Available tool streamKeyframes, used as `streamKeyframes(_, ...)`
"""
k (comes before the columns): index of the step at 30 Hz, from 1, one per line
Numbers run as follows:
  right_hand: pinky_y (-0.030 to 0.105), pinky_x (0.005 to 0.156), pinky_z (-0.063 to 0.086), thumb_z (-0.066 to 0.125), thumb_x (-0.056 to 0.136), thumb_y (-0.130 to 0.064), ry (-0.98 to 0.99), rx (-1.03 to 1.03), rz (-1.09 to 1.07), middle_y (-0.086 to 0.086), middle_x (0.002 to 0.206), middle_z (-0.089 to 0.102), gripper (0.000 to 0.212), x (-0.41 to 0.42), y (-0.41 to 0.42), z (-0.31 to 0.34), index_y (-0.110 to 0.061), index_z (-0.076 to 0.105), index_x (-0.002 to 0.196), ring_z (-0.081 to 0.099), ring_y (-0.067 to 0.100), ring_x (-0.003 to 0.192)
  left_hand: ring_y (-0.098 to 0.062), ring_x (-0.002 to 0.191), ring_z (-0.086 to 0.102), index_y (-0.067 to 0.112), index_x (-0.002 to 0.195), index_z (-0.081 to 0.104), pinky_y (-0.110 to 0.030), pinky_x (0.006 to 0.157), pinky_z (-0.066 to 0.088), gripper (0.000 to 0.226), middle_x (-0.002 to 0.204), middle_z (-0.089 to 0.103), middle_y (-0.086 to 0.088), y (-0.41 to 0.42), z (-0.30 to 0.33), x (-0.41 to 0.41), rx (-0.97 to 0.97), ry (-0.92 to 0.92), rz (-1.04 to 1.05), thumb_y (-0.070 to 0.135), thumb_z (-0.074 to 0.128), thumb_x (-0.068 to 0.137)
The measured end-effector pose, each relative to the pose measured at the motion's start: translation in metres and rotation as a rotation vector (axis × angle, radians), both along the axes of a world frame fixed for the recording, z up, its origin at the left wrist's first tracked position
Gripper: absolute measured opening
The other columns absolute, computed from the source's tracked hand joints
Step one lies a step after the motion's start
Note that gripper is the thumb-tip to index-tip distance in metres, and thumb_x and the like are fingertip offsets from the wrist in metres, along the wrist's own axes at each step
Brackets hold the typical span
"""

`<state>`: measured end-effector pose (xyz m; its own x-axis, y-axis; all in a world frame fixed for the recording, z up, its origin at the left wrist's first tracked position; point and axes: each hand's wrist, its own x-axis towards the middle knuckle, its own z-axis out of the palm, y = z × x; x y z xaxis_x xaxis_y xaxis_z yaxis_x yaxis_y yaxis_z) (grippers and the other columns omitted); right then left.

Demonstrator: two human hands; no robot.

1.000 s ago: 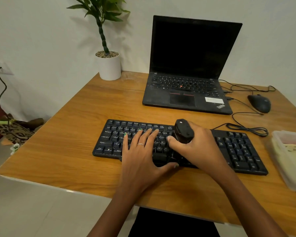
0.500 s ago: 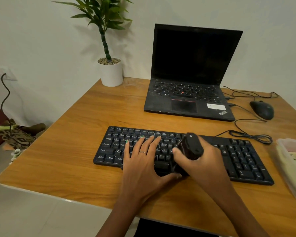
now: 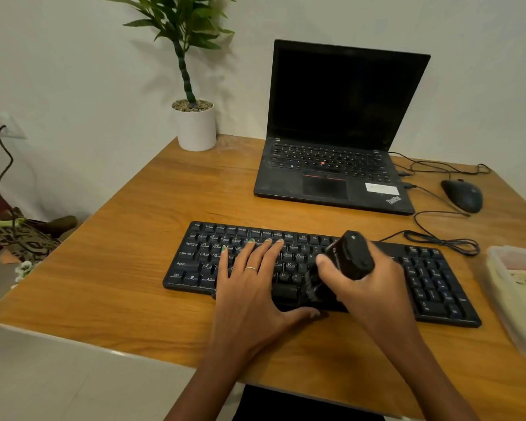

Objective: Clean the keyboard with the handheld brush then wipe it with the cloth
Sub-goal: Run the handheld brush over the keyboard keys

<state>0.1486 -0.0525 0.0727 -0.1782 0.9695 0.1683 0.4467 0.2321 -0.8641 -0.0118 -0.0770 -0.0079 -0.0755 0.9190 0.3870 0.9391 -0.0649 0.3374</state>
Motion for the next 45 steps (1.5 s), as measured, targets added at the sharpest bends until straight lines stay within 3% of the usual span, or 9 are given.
streamKeyframes(3,0.034,0.058,0.056,0.07,0.079,-0.031,-0.083,-0.089,0.188,0.003,0.075,0.064,0.019,-0.006,-0.004,0.002,-0.017,0.058,0.082,0.062,0.015,0.069,-0.021,0.135,0.041,0.022,0.143,0.04,-0.052,0.113,0.012,0.103,0.142,0.05,0.003,0.0,0.0,0.0,0.017,0.005,-0.013,0.093,0.031,0.068)
streamKeyframes(6,0.039,0.061,0.056,0.069,0.081,-0.032,-0.053,0.057,-0.062,0.002,0.074,0.063,0.017,-0.005,0.008,0.0,-0.02,0.057,0.083,0.063,0.016,0.07,-0.018,0.137,0.036,0.024,0.146,0.036,-0.05,0.115,0.009,0.11,0.146,0.045,0.006,0.0,0.001,0.0,-0.012,0.006,-0.005,0.097,0.03,0.063)
streamKeyframes(19,0.019,0.044,0.044,0.068,0.081,-0.029,-0.215,-0.038,0.131,0.009,0.072,0.064,0.021,-0.013,0.025,0.01,-0.012,0.056,0.076,0.055,0.011,0.05,-0.018,0.136,0.039,0.023,0.144,0.04,-0.05,0.113,0.012,0.108,0.143,0.048,0.006,0.0,0.001,0.0,0.002,0.011,-0.001,0.095,0.032,0.064)
streamKeyframes(24,0.033,0.053,0.052,0.068,0.082,-0.028,-0.191,0.142,-0.038,0.007,0.068,0.061,0.022,-0.015,0.037,0.006,-0.012,0.055,0.073,0.061,0.024,0.062,-0.018,0.134,0.041,0.023,0.143,0.041,-0.051,0.113,0.012,0.107,0.142,0.049,0.006,0.0,0.002,0.001,0.0,0.015,0.001,0.096,0.027,0.065)
streamKeyframes(28,0.022,0.042,0.045,0.068,0.081,-0.027,-0.27,-0.053,0.117,0.01,0.068,0.066,0.023,-0.011,0.047,0.016,-0.008,0.056,0.079,0.058,0.014,0.045,-0.019,0.132,0.044,0.022,0.142,0.043,-0.052,0.111,0.015,0.106,0.14,0.052,0.004,0.0,0.001,0.001,0.013,0.023,0.005,0.095,0.025,0.067)
streamKeyframes(32,0.033,0.05,0.05,0.067,0.081,-0.029,-0.24,0.12,-0.034,0.01,0.069,0.065,0.025,-0.016,0.061,0.01,-0.007,0.055,0.075,0.062,0.025,0.058,-0.02,0.132,0.044,0.021,0.142,0.043,-0.054,0.111,0.016,0.107,0.14,0.052,0.004,0.0,0.001,0.0,0.013,0.032,0.003,0.096,0.026,0.066)
streamKeyframes(36,0.024,0.045,0.043,0.069,0.078,-0.026,-0.293,0.015,0.064,0.006,0.064,0.06,0.024,-0.017,0.069,0.014,-0.011,0.053,0.069,0.055,0.018,0.052,-0.019,0.132,0.044,0.022,0.142,0.043,-0.054,0.112,0.017,0.107,0.14,0.051,0.005,0.001,0.001,0.0,0.011,0.039,0.011,0.096,0.027,0.066)
streamKeyframes(40,0.024,0.05,0.038,0.067,0.078,-0.025,-0.264,0.162,-0.042,-0.002,0.062,0.054,0.023,-0.024,0.08,0.01,-0.011,0.051,0.068,0.051,0.014,0.057,-0.019,0.132,0.044,0.022,0.141,0.043,-0.054,0.111,0.018,0.107,0.14,0.052,0.004,0.0,0.001,0.0,0.008,0.045,0.007,0.096,0.028,0.066)
streamKeyframes(45,0.032,0.054,0.049,0.067,0.077,-0.026,-0.332,0.026,0.034,0.002,0.063,0.058,0.024,-0.026,0.093,0.019,-0.013,0.049,0.068,0.057,0.018,0.057,-0.019,0.132,0.045,0.022,0.141,0.044,-0.055,0.111,0.019,0.107,0.14,0.052,0.005,0.001,0.001,0.0,0.018,0.053,0.015,0.096,0.028,0.065)
